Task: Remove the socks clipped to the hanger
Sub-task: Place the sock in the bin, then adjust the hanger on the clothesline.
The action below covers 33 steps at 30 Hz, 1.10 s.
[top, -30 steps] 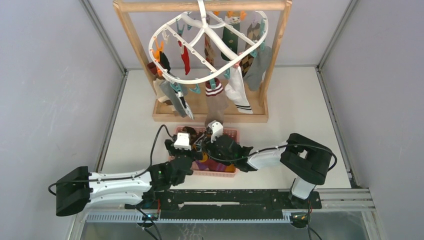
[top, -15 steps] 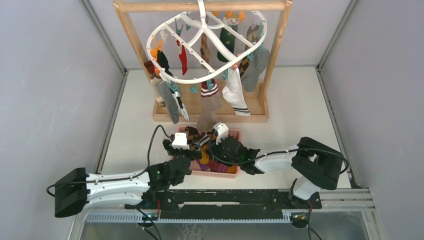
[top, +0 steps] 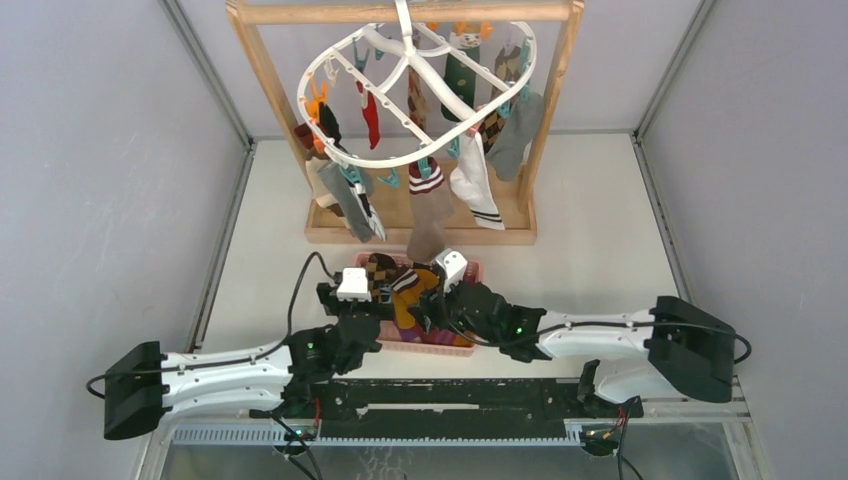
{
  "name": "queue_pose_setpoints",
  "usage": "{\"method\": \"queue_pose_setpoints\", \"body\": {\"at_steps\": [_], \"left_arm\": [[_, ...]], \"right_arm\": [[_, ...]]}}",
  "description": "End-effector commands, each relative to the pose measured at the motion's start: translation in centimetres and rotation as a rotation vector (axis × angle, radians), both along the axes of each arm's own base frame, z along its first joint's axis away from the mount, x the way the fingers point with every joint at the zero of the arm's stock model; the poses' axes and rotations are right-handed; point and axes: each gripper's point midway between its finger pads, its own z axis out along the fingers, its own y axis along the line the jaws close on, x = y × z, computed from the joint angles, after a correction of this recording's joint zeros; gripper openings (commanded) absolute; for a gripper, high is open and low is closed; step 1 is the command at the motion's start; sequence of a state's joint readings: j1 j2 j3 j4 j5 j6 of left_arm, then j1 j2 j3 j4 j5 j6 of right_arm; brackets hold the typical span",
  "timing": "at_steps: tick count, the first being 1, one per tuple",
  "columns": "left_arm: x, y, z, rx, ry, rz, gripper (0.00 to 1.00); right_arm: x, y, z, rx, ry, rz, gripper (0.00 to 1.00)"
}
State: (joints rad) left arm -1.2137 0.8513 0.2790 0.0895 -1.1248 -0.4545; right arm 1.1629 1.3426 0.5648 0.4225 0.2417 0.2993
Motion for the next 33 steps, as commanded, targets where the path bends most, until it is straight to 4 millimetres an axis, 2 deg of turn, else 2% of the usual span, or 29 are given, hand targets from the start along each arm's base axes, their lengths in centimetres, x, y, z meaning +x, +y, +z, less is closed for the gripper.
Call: {"method": "queue_pose_setpoints", "body": {"at_steps": [1, 5, 9, 15, 22, 25, 33], "left_arm": [[0.1, 0.2, 3.0, -0.067, -0.027, 0.035, 1.00], [-0.1, 0.5, 3.7, -0.068, -0.015, 0.029, 1.00], [-0.5, -0.2, 3.8, -0.112, -0.002, -0.026, 1.00], [-0.7, -1.8, 3.1, -0.097, 0.038, -0.089, 1.00], [-1.1, -2.3, 1.8, -0.127, 0.055, -0.119, 1.00], [-1.3, -2.4, 1.8, -0.156, 0.046, -0.133, 1.00], [-1.5, -2.9, 1.1, -0.175, 0.045, -0.159, 1.00]], "right_arm": [[-1.0, -1.0, 2.3, 0.037, -0.050, -0.016, 0.65], [-2.4, -2.3, 3.3, 0.071, -0.066, -0.025, 0.67], [-3.9, -3.3, 3.6, 0.120, -0.069, -0.009, 0.69], [-5.8, -3.9, 2.4, 0.134, -0.050, 0.002, 0.70], [-6.2, -4.0, 0.6, 0.114, -0.051, -0.004, 0.70], [-6.2, -4.1, 0.4, 0.104, -0.062, -0.023, 0.70], [-7.1, -4.0, 2.7, 0.171, -0.112, -0.010, 0.70]]}}
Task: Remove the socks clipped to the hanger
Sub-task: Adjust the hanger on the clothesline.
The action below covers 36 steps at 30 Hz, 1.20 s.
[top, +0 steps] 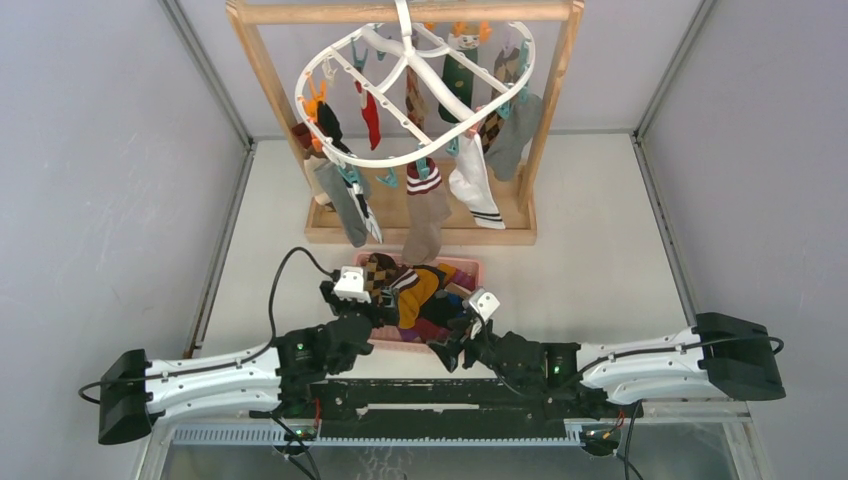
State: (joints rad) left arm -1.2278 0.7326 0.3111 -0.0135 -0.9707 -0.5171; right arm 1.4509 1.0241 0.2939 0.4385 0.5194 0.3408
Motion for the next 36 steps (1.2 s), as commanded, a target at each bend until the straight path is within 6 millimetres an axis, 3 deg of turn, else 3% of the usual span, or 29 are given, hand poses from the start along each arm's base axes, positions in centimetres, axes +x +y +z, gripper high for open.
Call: {"method": "queue_pose_setpoints", "body": {"at_steps": [1, 15, 23, 27, 31, 36], "left_arm": [[-0.1, -0.7, 0.0, -0.047, -0.012, -0.022, 1.00], [0.6, -1.7, 0.6, -0.050, -0.055, -0.013, 1.00], [2.0, -1.9, 0.0, -0.007, -0.070, 0.065, 1.00], [2.6, -2.6, 0.7, -0.026, -0.079, 0.054, 1.00], [3.3, -1.9, 2.0, -0.040, -0.103, 0.089, 1.00], [4.3, 0.7, 2.6, -0.109, -0.129, 0.176, 1.00]], "right_arm": [[0.0, 0.5, 3.1, 0.115, -0.047, -0.017, 0.70], [0.4, -0.3, 4.3, 0.122, -0.114, -0.018, 0.72], [2.9, -1.4, 5.3, 0.140, -0.090, -0.067, 0.74], [4.0, -2.3, 5.9, 0.160, -0.093, -0.076, 0.73], [5.0, -3.1, 6.4, 0.176, -0.109, -0.081, 0.74], [5.9, -3.4, 7.2, 0.194, -0.118, -0.066, 0.74]]}}
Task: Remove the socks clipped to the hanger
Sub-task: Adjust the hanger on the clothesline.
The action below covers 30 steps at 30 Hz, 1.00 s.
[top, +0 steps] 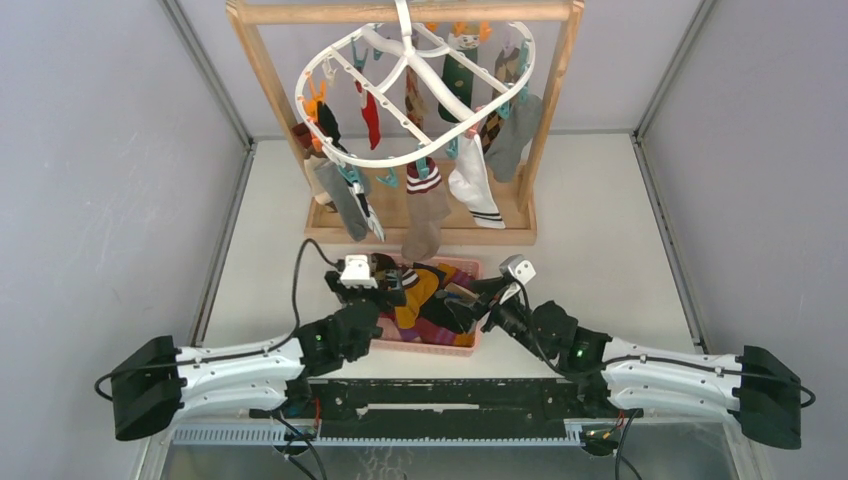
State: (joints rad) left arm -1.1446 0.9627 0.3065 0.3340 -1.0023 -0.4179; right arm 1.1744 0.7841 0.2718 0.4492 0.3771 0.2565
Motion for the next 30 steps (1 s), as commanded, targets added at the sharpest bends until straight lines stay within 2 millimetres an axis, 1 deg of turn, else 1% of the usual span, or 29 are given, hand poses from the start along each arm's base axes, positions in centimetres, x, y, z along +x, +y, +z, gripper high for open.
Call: {"method": "queue_pose_setpoints", "body": {"at_steps": [1, 4, 5, 6, 8, 14, 17, 20, 25, 30], "left_arm": [[1.3, 2.1, 2.5, -0.115, -0.068, 0.092, 1.00], [1.6, 3.0, 2.8, -0.143, -0.085, 0.108, 1.00], [1.5, 3.4, 3.2, -0.159, -0.097, 0.114, 1.00], [1.5, 3.6, 3.2, -0.160, -0.101, 0.117, 1.00], [1.2, 4.7, 3.7, -0.181, -0.124, 0.143, 1.00], [0.6, 7.7, 3.8, -0.221, -0.167, 0.213, 1.00], [0.5, 8.7, 3.6, -0.227, -0.176, 0.236, 1.00], [0.6, 9.0, 3.4, -0.221, -0.173, 0.235, 1.00], [1.0, 8.8, 2.8, -0.195, -0.154, 0.225, 1.00], [1.3, 8.7, 2.2, -0.184, -0.141, 0.221, 1.00]], "right_arm": [[0.1, 0.3, 1.1, 0.015, -0.027, 0.055, 0.74], [0.6, 0.4, 1.2, 0.011, -0.030, 0.054, 0.74], [0.7, 0.4, 1.3, 0.009, -0.031, 0.054, 0.74], [0.9, 0.5, 1.5, 0.011, -0.033, 0.053, 0.74], [1.1, 0.9, 1.7, 0.013, -0.038, 0.058, 0.74], [2.2, 3.1, 2.5, 0.002, -0.050, 0.083, 0.74], [2.9, 4.4, 2.8, 0.005, -0.061, 0.093, 0.73], [3.5, 5.7, 3.0, 0.016, -0.069, 0.118, 0.73], [4.6, 7.1, 4.8, 0.063, -0.116, 0.124, 0.71], [4.7, 8.1, 6.3, 0.108, -0.155, 0.155, 0.70]]}}
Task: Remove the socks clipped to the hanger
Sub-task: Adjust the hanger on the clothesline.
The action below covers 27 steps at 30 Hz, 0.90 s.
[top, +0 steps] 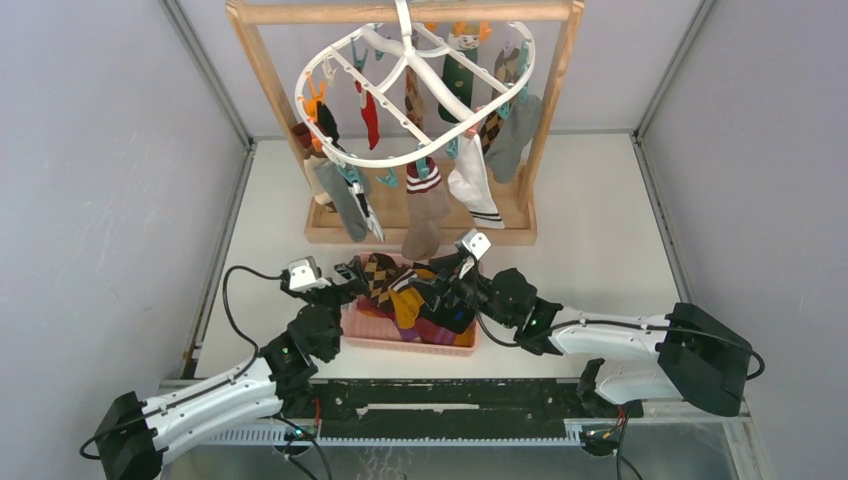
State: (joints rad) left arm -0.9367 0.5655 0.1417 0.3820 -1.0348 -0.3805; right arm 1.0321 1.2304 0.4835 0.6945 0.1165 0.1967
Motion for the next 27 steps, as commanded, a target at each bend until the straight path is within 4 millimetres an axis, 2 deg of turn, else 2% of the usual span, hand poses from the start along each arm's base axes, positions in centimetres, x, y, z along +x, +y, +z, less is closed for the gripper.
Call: {"method": "queue_pose_setpoints", "body": {"at_steps": [1, 8, 12, 17, 22, 27], "left_arm": [[0.2, 0.0, -0.8, 0.020, 0.008, -0.015, 1.00], [0.2, 0.1, -1.0, 0.024, 0.011, -0.024, 1.00], [0.1, 0.2, -1.2, 0.029, 0.015, -0.019, 1.00], [0.1, 0.3, -1.2, 0.031, 0.017, -0.024, 1.00], [-0.1, 0.3, -1.3, 0.033, 0.019, -0.031, 1.00], [-0.1, 0.3, -1.4, 0.036, 0.021, -0.034, 1.00]], "right_arm": [[0.4, 1.4, 5.7, 0.146, -0.119, 0.040, 0.69], [0.4, 2.1, 7.9, 0.247, -0.171, 0.053, 0.66], [0.7, 3.1, 9.0, 0.281, -0.191, 0.069, 0.64], [2.3, 4.6, 9.8, 0.282, -0.202, 0.035, 0.63], [4.7, 5.8, 9.8, 0.249, -0.214, -0.036, 0.61], [6.0, 7.0, 9.8, 0.235, -0.216, -0.046, 0.61]]}}
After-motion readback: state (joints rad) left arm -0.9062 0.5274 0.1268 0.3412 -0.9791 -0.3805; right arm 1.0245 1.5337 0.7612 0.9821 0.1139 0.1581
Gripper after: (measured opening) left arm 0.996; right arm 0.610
